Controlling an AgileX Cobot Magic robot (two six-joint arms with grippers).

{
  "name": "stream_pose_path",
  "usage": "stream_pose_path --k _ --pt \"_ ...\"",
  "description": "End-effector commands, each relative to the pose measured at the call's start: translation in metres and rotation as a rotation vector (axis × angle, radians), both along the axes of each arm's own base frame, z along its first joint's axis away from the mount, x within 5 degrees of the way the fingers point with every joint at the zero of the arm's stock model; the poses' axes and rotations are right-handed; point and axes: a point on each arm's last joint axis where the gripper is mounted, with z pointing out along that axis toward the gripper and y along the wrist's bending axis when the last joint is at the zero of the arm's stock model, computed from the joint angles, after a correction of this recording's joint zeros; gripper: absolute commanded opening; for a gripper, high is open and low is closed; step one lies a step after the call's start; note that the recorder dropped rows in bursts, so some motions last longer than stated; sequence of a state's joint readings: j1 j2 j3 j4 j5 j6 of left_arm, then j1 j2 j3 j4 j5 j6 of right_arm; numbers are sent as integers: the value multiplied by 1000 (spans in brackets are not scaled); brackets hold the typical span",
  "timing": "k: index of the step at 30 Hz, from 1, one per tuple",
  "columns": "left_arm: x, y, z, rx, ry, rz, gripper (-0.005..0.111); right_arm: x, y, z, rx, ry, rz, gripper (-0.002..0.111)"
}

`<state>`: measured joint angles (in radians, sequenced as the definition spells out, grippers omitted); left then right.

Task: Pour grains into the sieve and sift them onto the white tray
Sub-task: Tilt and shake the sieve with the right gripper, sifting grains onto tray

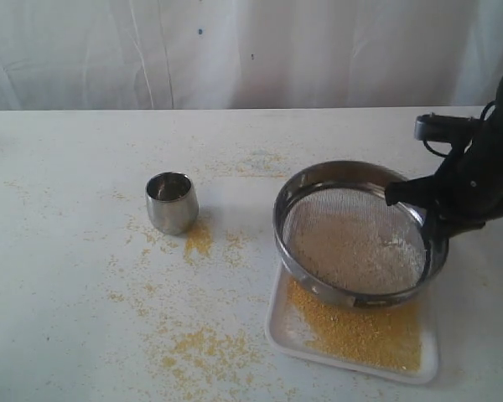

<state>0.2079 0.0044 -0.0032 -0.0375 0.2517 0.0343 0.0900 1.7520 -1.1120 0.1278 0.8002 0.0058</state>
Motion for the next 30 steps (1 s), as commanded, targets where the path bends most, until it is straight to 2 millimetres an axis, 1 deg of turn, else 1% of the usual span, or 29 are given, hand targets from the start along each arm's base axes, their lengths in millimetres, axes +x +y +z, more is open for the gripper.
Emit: stream_pose_path --k 1,2,3,4,5,6,7,9,10,12,13,15,16,19,20,22,24,25,26,27,28,29,30 --pt "0 0 -1 -13 -1 2 0 -1 0 -7 5 -35 -7 0" --pt "0 0 -1 -13 -1 2 0 8 -1 -7 2 -126 -16 0" --pt "0 0 -1 -13 -1 2 0 5 0 -7 11 -94 -27 0" --pt "0 0 -1 -13 -1 2 0 -4 1 -5 16 11 -17 0" --pt "0 0 -1 -13 -1 2 0 -11 1 -6 14 80 -6 0" --pt "0 0 -1 -13 -1 2 0 -12 1 -7 15 77 -8 0" --pt "0 0 -1 -13 -1 2 0 -7 1 -8 16 27 -15 0" --pt "0 0 -1 -13 -1 2 0 8 0 -6 14 -134 -26 0" --pt "0 0 -1 -13 -1 2 0 11 0 -5 19 -158 -40 0" --pt "0 0 -1 -13 -1 2 0 3 1 -2 30 -59 -48 0" --pt "0 0 -1 -13 -1 2 0 -5 2 -1 28 35 -35 0" --pt "0 0 -1 -13 -1 2 0 -12 2 -2 27 89 -29 0" --pt "0 0 -1 -13 -1 2 0 -8 2 -2 27 58 -33 0" --pt "0 0 -1 -13 -1 2 0 12 1 1 30 -168 -58 0" --pt "0 0 -1 -13 -1 2 0 11 1 2 31 -145 -57 0" --pt "0 0 -1 -13 -1 2 0 -5 2 5 34 22 -38 0" --pt "0 0 -1 -13 -1 2 0 -14 2 5 32 108 -28 0" --pt "0 0 -1 -13 -1 2 0 -13 2 5 32 94 -29 0" --pt "0 0 -1 -13 -1 2 0 -8 2 5 33 40 -36 0" --pt "0 0 -1 -13 -1 2 0 2 2 6 34 -58 -48 0" --pt "0 0 -1 -13 -1 2 0 7 1 7 36 -120 -55 0" --pt "0 0 -1 -13 -1 2 0 8 1 7 36 -121 -55 0" --pt "0 0 -1 -13 -1 2 0 3 2 8 39 -68 -50 0"
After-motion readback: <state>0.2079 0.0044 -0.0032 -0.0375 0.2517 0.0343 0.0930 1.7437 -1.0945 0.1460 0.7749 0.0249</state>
